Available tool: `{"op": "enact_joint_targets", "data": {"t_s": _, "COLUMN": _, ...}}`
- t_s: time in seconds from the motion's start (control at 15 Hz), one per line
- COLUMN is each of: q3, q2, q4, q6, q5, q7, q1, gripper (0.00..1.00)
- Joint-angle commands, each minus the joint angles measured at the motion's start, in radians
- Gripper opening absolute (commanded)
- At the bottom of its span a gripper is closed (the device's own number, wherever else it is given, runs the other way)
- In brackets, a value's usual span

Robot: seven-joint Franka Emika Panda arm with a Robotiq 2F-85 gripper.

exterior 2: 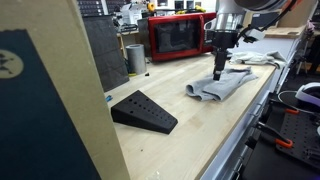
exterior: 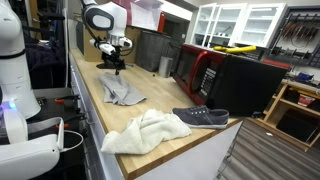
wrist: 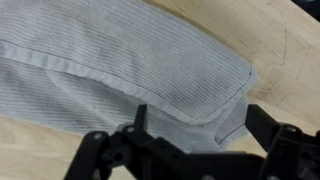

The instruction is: Fold the grey towel once from top to bottom and twice from right to left.

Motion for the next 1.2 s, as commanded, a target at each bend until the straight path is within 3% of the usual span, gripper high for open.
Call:
{"op": "enact_joint_targets", "data": {"t_s": 0.0, "q3": 0.011, "q2": 0.029, "q4": -0.019, "q6": 0.044, "q5": -0.083, "q7": -0.081, "q1": -0.013, "gripper": 1.0}}
{"op": "enact_joint_targets", "data": {"t_s": 0.2, "q3": 0.012, "q2": 0.07, "q4": 0.001, "q6": 0.094, "q5": -0.147, "q7": -0.112, "q1": -0.025, "gripper": 1.0}}
{"op": "enact_joint_targets", "data": {"t_s": 0.87, "q3": 0.053, "q2": 0.175, "q4": 0.105, "q6": 0.151, "q5": -0.108, "q7": -0.149, "q1": -0.011, "gripper": 1.0}}
{"op": "enact_joint_targets", "data": {"t_s": 0.93, "q3": 0.059, "q2": 0.189, "q4": 0.111, "q6": 0.154, "q5": -0.109, "q7": -0.152, "q1": -0.015, "gripper": 0.75}}
{"op": "enact_joint_targets", "data": {"t_s": 1.0, "q3": 0.063, "q2": 0.203, "q4": 0.116, "q6": 0.156, "q5": -0.109, "q7": -0.159, "q1": -0.018, "gripper": 0.72}}
{"op": "enact_joint_targets", "data": {"t_s": 1.13, "q3": 0.072, "q2": 0.231, "q4": 0.126, "q6": 0.159, "q5": -0.116, "q7": -0.175, "q1": -0.029, "gripper": 0.56}}
